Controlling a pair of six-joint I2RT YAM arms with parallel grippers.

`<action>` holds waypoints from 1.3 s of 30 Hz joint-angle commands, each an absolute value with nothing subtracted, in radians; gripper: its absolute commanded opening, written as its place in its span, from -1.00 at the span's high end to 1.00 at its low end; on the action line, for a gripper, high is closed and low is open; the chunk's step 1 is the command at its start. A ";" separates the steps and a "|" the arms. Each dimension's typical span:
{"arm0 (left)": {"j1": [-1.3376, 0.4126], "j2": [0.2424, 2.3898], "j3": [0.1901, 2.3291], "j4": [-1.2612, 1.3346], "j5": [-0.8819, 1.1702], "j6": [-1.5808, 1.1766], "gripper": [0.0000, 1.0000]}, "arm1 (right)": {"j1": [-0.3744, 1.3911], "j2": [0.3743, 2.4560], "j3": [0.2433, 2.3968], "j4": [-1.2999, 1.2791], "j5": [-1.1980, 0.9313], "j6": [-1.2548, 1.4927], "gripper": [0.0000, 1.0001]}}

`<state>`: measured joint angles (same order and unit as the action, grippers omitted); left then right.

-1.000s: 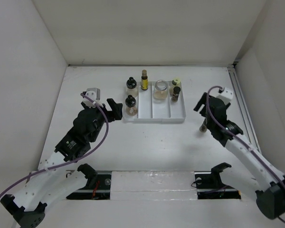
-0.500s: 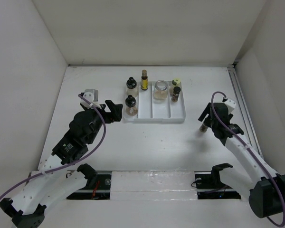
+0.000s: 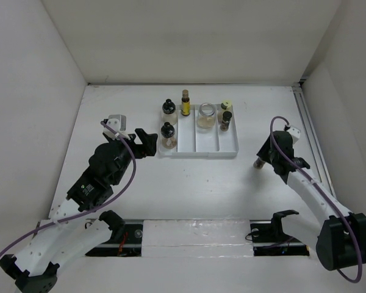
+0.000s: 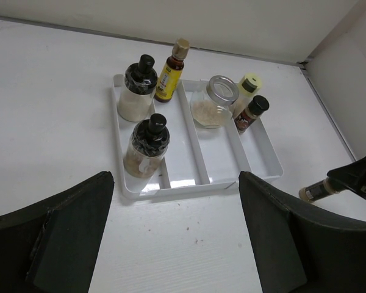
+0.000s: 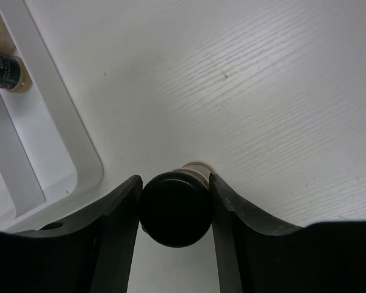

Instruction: Organize the condiment bottles

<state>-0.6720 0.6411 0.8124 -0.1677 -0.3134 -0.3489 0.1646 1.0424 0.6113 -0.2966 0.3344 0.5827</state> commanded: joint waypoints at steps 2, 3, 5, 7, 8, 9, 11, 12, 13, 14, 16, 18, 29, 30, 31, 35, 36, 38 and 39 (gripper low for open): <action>-0.670 0.638 0.844 -0.127 -0.305 -0.347 -0.58 | 0.161 1.009 0.627 -0.253 0.330 0.572 0.07; -0.670 0.638 0.844 -0.127 -0.305 -0.347 -0.58 | 0.161 0.994 0.637 -0.253 0.330 0.572 0.07; -0.670 0.638 0.844 -0.127 -0.305 -0.347 -0.58 | 0.170 0.965 0.681 -0.279 0.305 0.562 0.10; -0.670 0.638 0.844 -0.127 -0.305 -0.347 -0.58 | 0.218 0.956 0.727 -0.269 0.273 0.537 0.12; -0.670 0.647 0.844 -0.127 -0.305 -0.347 -0.58 | 0.235 0.944 0.748 -0.268 0.273 0.522 0.12; -0.670 0.647 0.844 -0.127 -0.305 -0.347 -0.58 | 0.279 0.954 0.768 -0.268 0.249 0.512 0.12; -0.670 0.656 0.844 -0.127 -0.305 -0.347 -0.58 | 0.328 1.014 0.837 -0.259 0.236 0.483 0.12; -0.670 0.657 0.844 -0.127 -0.305 -0.347 -0.58 | 0.356 1.038 0.856 -0.247 0.236 0.474 0.12; -0.670 0.657 0.844 -0.127 -0.305 -0.347 -0.58 | 0.409 1.066 0.871 -0.218 0.236 0.463 0.12; -0.670 0.666 0.844 -0.127 -0.305 -0.347 -0.58 | 0.432 1.096 0.906 -0.207 0.236 0.451 0.12; -0.670 0.675 0.844 -0.127 -0.314 -0.347 -0.58 | 0.483 1.193 0.945 -0.196 0.277 0.442 0.12; -0.670 0.675 0.844 -0.127 -0.327 -0.347 -0.58 | 0.494 1.282 0.985 -0.172 0.305 0.407 0.12; -0.670 0.684 0.844 -0.137 -0.348 -0.347 -0.61 | 0.456 1.537 1.081 -0.077 0.287 0.376 0.12; -0.670 0.693 0.844 -0.137 -0.348 -0.347 -0.61 | 0.456 1.546 1.081 -0.065 0.287 0.376 0.12; -0.670 0.693 0.844 -0.137 -0.348 -0.347 -0.61 | 0.456 1.555 1.081 -0.064 0.287 0.376 0.12; -0.670 0.713 0.844 -0.137 -0.348 -0.347 -0.61 | 0.446 1.583 1.091 -0.055 0.307 0.385 0.10; -0.670 0.713 0.844 -0.137 -0.348 -0.347 -0.61 | 0.446 1.592 1.091 -0.046 0.307 0.385 0.07; -0.670 0.713 0.844 -0.137 -0.359 -0.347 -0.61 | 0.437 1.592 1.091 -0.046 0.307 0.394 0.07; -0.670 0.713 0.844 -0.137 -0.359 -0.347 -0.61 | 0.437 1.592 1.091 -0.046 0.307 0.394 0.05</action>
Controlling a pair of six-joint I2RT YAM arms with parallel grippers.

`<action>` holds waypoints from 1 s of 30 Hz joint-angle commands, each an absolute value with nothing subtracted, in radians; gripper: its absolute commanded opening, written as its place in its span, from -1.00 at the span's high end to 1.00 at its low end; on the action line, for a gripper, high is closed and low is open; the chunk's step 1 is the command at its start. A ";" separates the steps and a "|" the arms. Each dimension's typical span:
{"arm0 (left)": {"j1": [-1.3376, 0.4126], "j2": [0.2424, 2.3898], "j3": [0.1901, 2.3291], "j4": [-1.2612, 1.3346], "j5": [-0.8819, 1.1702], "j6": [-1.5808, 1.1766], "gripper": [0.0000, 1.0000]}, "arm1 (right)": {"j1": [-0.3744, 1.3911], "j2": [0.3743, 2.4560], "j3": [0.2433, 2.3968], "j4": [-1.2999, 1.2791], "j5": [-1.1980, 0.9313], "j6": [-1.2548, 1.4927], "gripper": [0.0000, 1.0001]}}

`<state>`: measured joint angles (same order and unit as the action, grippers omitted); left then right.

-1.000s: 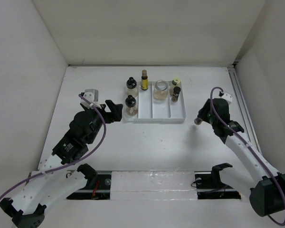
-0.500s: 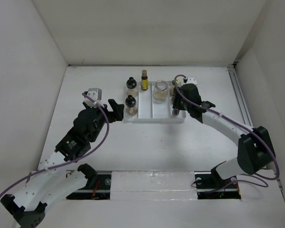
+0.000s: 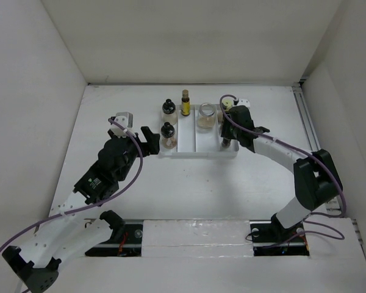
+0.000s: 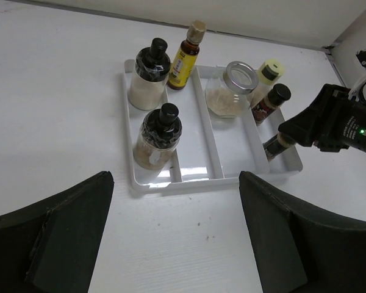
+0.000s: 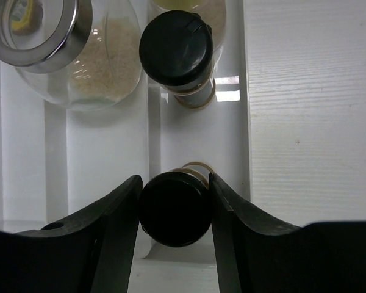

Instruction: Organize the condiment bottles

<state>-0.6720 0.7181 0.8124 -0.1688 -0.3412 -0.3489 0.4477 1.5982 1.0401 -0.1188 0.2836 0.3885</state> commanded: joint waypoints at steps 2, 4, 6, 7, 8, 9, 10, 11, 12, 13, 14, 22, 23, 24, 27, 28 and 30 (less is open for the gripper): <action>-0.670 0.713 0.844 -0.137 -0.359 -0.347 -0.61 | 0.437 1.601 1.091 -0.037 0.307 0.394 -0.01; -0.670 0.713 0.844 -0.137 -0.359 -0.347 -0.61 | 0.437 1.601 1.091 -0.037 0.307 0.394 -0.30; -0.670 0.723 0.844 -0.137 -0.359 -0.347 -0.61 | 0.437 1.591 1.091 -0.037 0.307 0.394 -0.50; -0.670 0.723 0.853 -0.146 -0.359 -0.347 -0.61 | 0.437 1.582 1.091 -0.037 0.307 0.394 -0.63; -0.670 0.732 0.853 -0.146 -0.359 -0.347 -0.61 | 0.437 1.557 1.082 -0.037 0.307 0.394 -0.68; -0.670 0.732 0.853 -0.146 -0.359 -0.347 -0.63 | 0.437 1.542 1.081 -0.046 0.307 0.394 -0.73; -0.670 0.732 0.853 -0.146 -0.359 -0.347 -0.63 | 0.437 1.526 1.081 -0.046 0.307 0.394 -0.79; -0.670 0.732 0.853 -0.146 -0.359 -0.347 -0.63 | 0.437 1.491 1.081 -0.046 0.307 0.394 -0.86; -0.670 0.732 0.853 -0.155 -0.368 -0.347 -0.63 | 0.437 1.471 1.081 -0.061 0.307 0.394 -0.86; -0.670 0.741 0.853 -0.155 -0.368 -0.347 -0.67 | 0.437 1.450 1.081 -0.072 0.307 0.385 -0.89; -0.670 0.741 0.853 -0.155 -0.368 -0.347 -0.67 | 0.437 1.425 1.081 -0.072 0.307 0.385 -0.94; -0.670 0.741 0.862 -0.164 -0.408 -0.356 -0.78 | 0.517 1.012 0.954 -0.081 0.423 0.385 -1.00; -0.670 0.741 0.862 -0.173 -0.419 -0.368 -0.78 | 0.538 0.961 0.928 -0.081 0.457 0.385 -1.00; -0.670 0.741 0.862 -0.173 -0.419 -0.368 -0.78 | 0.538 0.910 0.873 -0.081 0.474 0.385 -1.00; -0.670 0.723 0.862 -0.173 -0.407 -0.368 -0.78 | 0.551 0.706 0.784 -0.103 0.497 0.385 -1.00; -0.670 0.713 0.851 -0.164 -0.394 -0.358 -0.78 | 0.551 0.663 0.735 -0.103 0.485 0.385 -1.00; -0.670 0.703 0.841 -0.147 -0.361 -0.342 -0.78 | 0.542 0.572 0.694 -0.129 0.451 0.406 -1.00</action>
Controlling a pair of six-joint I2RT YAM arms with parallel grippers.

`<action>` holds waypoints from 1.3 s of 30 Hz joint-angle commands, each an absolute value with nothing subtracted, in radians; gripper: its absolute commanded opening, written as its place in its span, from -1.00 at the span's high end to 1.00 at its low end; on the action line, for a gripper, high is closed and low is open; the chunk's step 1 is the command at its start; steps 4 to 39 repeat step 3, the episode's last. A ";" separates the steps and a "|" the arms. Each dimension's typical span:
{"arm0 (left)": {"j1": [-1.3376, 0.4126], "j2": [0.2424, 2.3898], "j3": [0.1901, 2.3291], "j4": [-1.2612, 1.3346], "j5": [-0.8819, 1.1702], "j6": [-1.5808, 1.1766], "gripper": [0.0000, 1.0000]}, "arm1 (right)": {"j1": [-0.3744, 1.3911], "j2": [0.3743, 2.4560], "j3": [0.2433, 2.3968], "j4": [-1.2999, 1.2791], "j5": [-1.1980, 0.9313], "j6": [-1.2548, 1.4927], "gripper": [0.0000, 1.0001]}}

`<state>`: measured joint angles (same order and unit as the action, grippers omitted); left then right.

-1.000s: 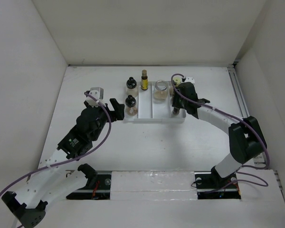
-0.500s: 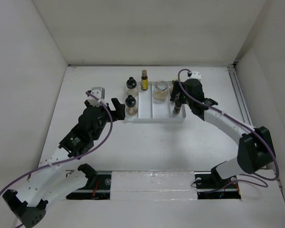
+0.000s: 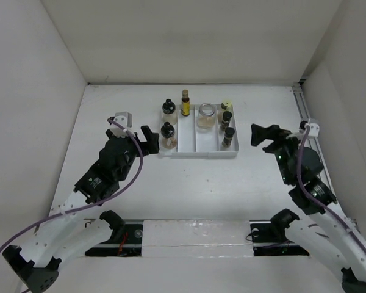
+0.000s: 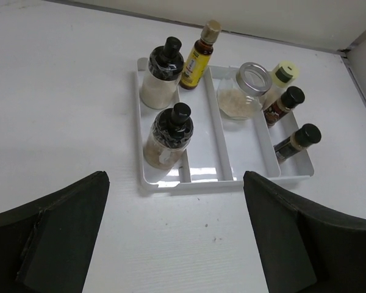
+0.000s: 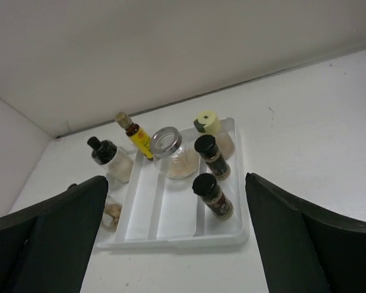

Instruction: Organize the condiment bottles

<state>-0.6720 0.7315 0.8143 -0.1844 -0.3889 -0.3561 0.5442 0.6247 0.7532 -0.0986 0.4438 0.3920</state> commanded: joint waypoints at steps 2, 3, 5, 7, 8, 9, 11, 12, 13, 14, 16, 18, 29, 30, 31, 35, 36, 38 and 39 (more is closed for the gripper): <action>-0.670 0.703 0.830 -0.133 -0.360 -0.342 -0.78 | 0.541 0.545 0.652 -0.129 0.427 0.425 -1.00; -0.670 0.703 0.830 -0.133 -0.348 -0.354 -0.80 | 0.541 0.545 0.652 -0.141 0.413 0.425 -1.00; -0.670 0.703 0.830 -0.133 -0.348 -0.354 -0.80 | 0.541 0.545 0.652 -0.141 0.413 0.425 -1.00; -0.670 0.703 0.830 -0.133 -0.348 -0.354 -0.80 | 0.541 0.545 0.652 -0.141 0.413 0.425 -1.00; -0.670 0.703 0.830 -0.133 -0.348 -0.354 -0.80 | 0.541 0.545 0.652 -0.141 0.413 0.425 -1.00; -0.670 0.703 0.830 -0.133 -0.348 -0.354 -0.80 | 0.541 0.545 0.652 -0.141 0.413 0.425 -1.00; -0.670 0.703 0.830 -0.133 -0.348 -0.354 -0.80 | 0.541 0.545 0.652 -0.141 0.413 0.425 -1.00; -0.670 0.703 0.830 -0.133 -0.348 -0.354 -0.80 | 0.541 0.545 0.652 -0.141 0.413 0.425 -1.00; -0.670 0.703 0.830 -0.133 -0.348 -0.354 -0.80 | 0.541 0.545 0.652 -0.141 0.413 0.425 -1.00; -0.670 0.703 0.830 -0.133 -0.348 -0.354 -0.80 | 0.541 0.545 0.652 -0.141 0.413 0.425 -1.00; -0.670 0.703 0.830 -0.133 -0.348 -0.354 -0.80 | 0.541 0.545 0.652 -0.141 0.413 0.425 -1.00; -0.670 0.703 0.830 -0.133 -0.348 -0.354 -0.80 | 0.541 0.545 0.652 -0.141 0.413 0.425 -1.00; -0.670 0.703 0.830 -0.133 -0.348 -0.354 -0.80 | 0.541 0.545 0.652 -0.141 0.413 0.425 -1.00; -0.670 0.703 0.830 -0.133 -0.348 -0.354 -0.80 | 0.541 0.545 0.652 -0.141 0.413 0.425 -1.00; -0.670 0.703 0.830 -0.133 -0.348 -0.354 -0.80 | 0.541 0.545 0.652 -0.141 0.413 0.425 -1.00; -0.670 0.703 0.830 -0.133 -0.348 -0.354 -0.80 | 0.541 0.545 0.652 -0.141 0.413 0.425 -1.00; -0.670 0.703 0.830 -0.133 -0.348 -0.354 -0.80 | 0.541 0.545 0.652 -0.141 0.413 0.425 -1.00; -0.670 0.703 0.830 -0.133 -0.348 -0.354 -0.80 | 0.541 0.545 0.652 -0.141 0.413 0.425 -1.00; -0.670 0.703 0.830 -0.133 -0.348 -0.354 -0.80 | 0.541 0.545 0.652 -0.141 0.413 0.425 -1.00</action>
